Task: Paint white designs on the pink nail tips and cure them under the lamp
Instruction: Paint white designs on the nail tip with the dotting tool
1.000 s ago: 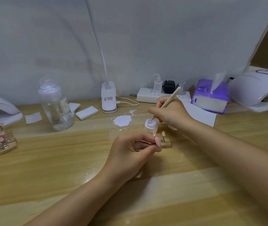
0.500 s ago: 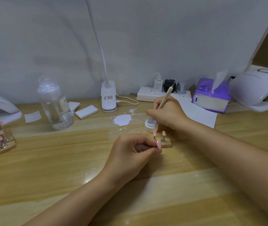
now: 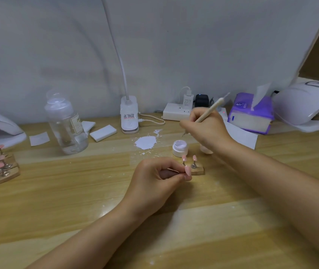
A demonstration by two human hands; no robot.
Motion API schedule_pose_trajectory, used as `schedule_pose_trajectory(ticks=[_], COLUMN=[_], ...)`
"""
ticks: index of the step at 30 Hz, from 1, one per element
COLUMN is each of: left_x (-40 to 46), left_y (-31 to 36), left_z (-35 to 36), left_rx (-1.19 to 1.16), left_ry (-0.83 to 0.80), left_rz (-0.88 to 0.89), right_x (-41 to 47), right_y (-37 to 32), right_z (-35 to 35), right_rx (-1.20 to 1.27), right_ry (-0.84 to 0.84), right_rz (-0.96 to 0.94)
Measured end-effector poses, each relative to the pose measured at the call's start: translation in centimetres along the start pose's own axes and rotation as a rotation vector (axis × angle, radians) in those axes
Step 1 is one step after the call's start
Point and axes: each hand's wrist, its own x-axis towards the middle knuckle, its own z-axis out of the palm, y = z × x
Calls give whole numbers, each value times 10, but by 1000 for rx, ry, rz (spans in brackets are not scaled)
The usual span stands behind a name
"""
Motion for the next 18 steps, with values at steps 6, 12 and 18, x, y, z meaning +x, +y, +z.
schedule_pose_trajectory(ticks=[6, 12, 18], left_x=[0, -1, -1], left_y=[-2, 0, 0], left_z=[0, 0, 0], left_rx=[21, 15, 0], left_ry=[15, -12, -53], left_rz=[-34, 14, 48], right_x=[-39, -82, -92], right_y=[-17, -16, -14], right_z=[-19, -17, -13], right_rx=[497, 681, 665], right_ry=[99, 47, 1], right_rz=[90, 149, 60])
